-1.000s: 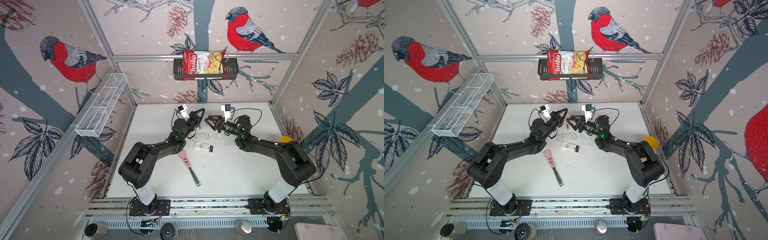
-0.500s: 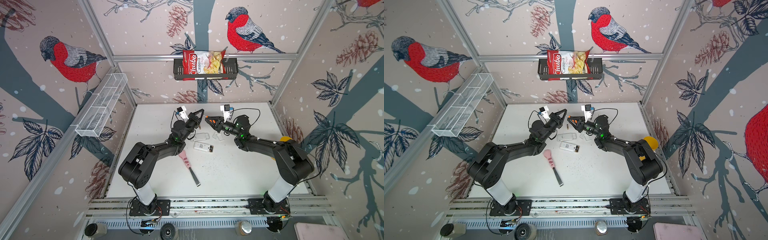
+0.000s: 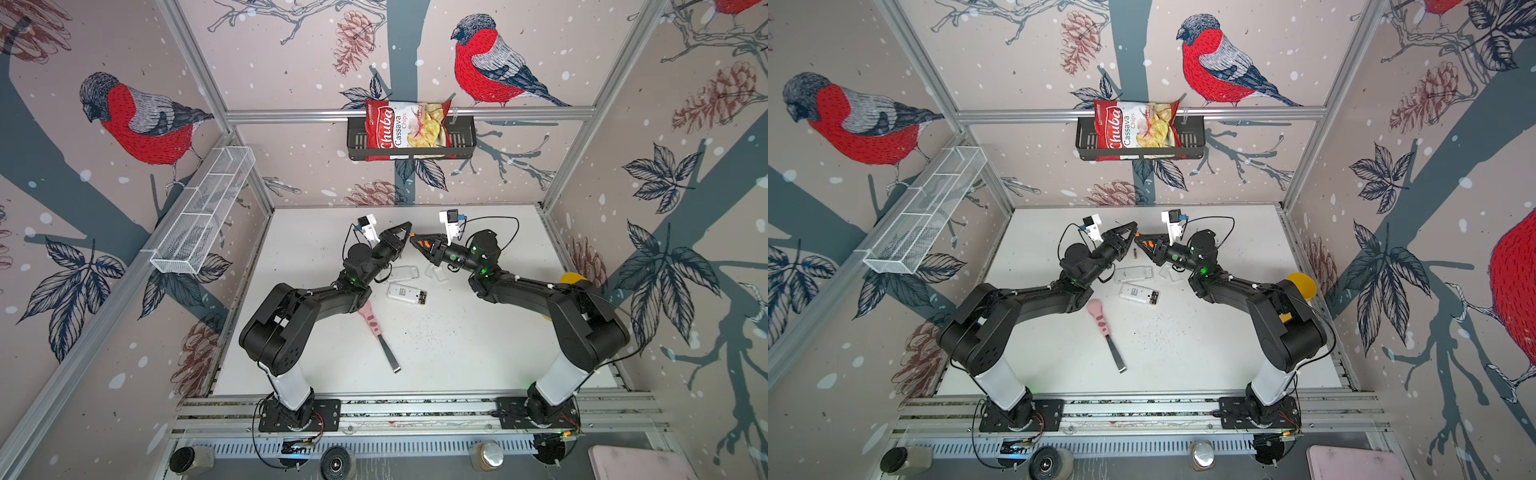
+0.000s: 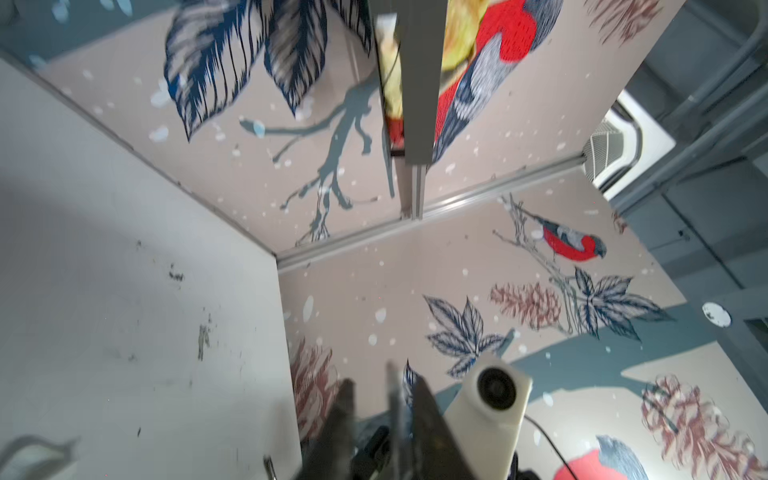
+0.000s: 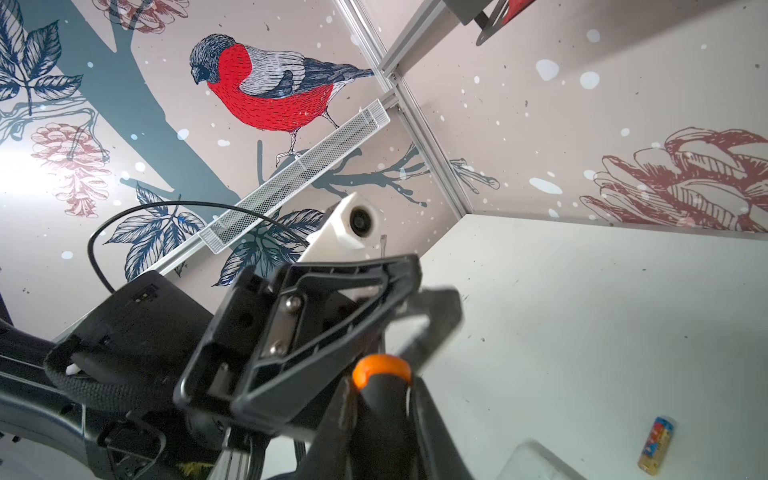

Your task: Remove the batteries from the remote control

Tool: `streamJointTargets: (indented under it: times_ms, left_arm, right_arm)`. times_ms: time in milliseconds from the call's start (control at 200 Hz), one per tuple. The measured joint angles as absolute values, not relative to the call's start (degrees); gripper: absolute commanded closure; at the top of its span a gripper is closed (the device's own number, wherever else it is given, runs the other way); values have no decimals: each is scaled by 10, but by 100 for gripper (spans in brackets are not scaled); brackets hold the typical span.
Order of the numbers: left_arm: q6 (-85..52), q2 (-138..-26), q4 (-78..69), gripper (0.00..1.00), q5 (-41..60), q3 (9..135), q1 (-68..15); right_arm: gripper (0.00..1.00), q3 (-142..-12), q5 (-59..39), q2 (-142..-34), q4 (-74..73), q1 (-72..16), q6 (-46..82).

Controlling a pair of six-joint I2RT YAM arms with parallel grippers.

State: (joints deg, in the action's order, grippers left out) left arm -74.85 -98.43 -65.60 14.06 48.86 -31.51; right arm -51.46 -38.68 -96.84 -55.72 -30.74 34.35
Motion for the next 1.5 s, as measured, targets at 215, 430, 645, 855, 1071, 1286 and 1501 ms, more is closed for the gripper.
streamJointTargets:
  times_ms: [215, 430, 645, 855, 1071, 1286, 1501]
  left_arm:
    - [-655, -914, -588, 2, 180, 464, -303]
    - [-537, -796, -480, 3, 145, 398, -297]
    - [-462, -715, -389, 6, 86, 309, -297]
    - [-425, -682, -323, 12, 58, 275, -297]
    - [-386, -703, -265, 32, 56, 284, -297]
    - [-356, -742, -237, 32, 65, 290, -297]
    - [-345, -784, -238, 32, 93, 295, -297]
  right_arm:
    - [100, -502, -375, -931, -491, -291, 329]
    - [100, -511, -362, -909, -318, -265, 299]
    - [99, -525, -355, -897, -130, -270, 269]
    - [99, -511, -314, -851, -14, -277, 239]
    - [99, -491, -281, -823, 60, -277, 209]
    - [97, -454, -279, -799, 88, -274, 191]
    - [99, -431, -256, -775, 86, -306, 156]
